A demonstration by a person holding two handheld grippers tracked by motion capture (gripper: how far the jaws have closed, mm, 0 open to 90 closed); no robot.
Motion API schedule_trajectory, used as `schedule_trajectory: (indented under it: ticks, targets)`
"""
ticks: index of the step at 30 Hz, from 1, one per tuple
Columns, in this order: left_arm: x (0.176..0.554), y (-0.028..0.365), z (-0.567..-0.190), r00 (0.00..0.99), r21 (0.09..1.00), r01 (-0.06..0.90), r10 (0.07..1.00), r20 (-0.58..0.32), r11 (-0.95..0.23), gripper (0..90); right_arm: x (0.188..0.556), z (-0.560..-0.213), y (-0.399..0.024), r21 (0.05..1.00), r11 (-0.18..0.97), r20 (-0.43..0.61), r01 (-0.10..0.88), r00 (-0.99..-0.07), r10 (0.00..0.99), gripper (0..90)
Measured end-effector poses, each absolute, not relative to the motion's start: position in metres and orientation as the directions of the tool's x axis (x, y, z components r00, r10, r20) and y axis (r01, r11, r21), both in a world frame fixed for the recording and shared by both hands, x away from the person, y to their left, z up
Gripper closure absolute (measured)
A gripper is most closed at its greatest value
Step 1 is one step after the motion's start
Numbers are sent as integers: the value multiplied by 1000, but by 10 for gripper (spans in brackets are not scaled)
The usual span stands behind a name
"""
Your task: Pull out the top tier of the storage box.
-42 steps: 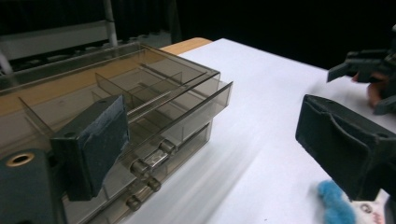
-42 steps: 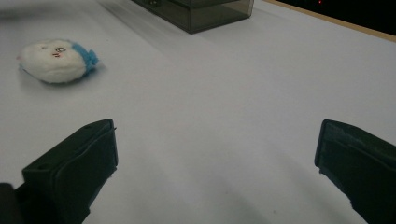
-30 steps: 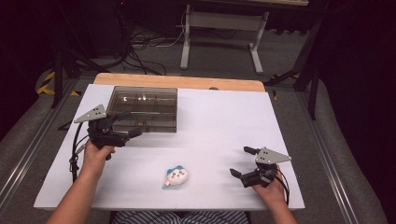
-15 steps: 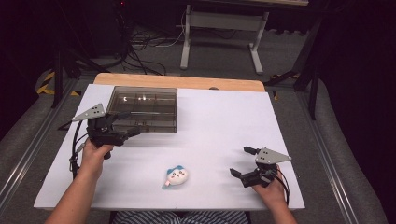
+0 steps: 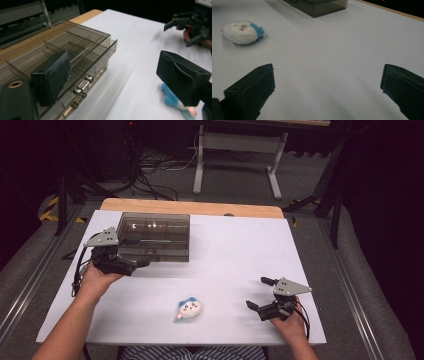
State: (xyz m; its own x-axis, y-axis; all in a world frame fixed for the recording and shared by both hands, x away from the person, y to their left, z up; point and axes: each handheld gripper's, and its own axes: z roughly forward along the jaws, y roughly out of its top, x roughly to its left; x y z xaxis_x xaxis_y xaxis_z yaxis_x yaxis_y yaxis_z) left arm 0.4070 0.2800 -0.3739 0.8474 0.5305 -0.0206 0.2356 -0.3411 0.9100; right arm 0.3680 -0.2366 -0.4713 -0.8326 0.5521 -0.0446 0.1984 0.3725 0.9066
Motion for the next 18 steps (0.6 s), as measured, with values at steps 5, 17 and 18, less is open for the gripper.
schedule_trajectory:
  ticks: [5,17,18]
  targets:
    - [412,277,-370,873,894,230,488,-15,-384,175,368,-471,-237,907,374,-46,195,-836,547,0]
    - [421,262,-363,866,804,235,494,82,-545,210,368,-471,-237,907,375,-47,194,-836,546,0]
    - [422,261,-362,865,798,237,494,85,-553,213,368,-471,-237,907,375,-47,194,-836,546,0]
